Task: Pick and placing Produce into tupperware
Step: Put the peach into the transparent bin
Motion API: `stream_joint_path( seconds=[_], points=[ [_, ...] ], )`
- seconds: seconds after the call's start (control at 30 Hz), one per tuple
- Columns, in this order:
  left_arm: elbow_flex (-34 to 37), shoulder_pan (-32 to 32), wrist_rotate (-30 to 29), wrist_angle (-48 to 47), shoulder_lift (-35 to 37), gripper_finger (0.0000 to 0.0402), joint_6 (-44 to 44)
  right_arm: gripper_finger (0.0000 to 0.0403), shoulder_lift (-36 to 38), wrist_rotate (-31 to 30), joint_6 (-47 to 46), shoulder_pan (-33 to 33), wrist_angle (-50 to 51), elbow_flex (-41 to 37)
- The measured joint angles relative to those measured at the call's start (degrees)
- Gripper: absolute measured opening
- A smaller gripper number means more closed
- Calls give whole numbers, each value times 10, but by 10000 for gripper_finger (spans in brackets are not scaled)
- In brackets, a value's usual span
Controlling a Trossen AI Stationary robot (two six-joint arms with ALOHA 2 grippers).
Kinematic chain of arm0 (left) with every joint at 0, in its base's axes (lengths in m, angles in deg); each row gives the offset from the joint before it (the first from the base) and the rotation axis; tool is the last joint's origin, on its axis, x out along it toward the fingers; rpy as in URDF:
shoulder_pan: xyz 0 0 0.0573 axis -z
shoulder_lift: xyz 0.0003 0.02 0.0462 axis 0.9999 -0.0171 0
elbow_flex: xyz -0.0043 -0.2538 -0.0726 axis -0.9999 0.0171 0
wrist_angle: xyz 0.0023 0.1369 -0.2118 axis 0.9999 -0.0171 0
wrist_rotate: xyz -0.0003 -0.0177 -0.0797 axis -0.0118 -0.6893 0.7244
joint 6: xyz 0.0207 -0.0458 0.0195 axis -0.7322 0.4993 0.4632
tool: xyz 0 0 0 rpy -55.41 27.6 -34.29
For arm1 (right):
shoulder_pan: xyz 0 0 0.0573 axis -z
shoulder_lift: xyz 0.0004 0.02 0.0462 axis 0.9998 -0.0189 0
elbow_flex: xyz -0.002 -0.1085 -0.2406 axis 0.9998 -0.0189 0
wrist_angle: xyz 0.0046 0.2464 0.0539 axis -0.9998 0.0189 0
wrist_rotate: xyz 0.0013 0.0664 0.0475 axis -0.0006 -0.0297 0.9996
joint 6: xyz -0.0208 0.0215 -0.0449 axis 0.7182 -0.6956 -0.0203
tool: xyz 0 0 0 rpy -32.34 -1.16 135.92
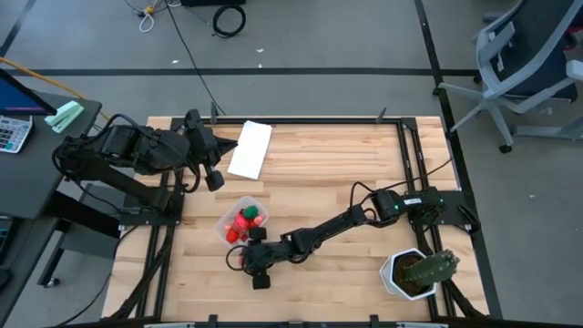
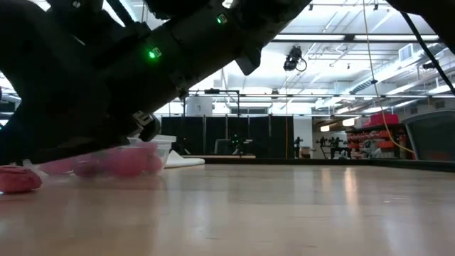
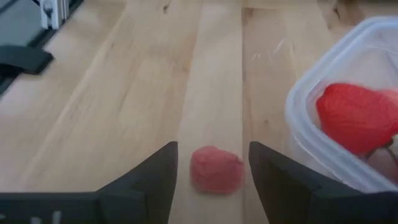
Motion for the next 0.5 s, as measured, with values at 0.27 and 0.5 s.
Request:
stream_joint_path(
  seconds=[0.27, 0.5],
  points=[
    [0, 0, 0, 0, 0, 32, -3, 206, -8, 8, 1, 3, -1, 1],
    [0, 0, 0, 0, 0, 34, -3, 206, -10, 7, -3, 9, 1, 0]
  ],
)
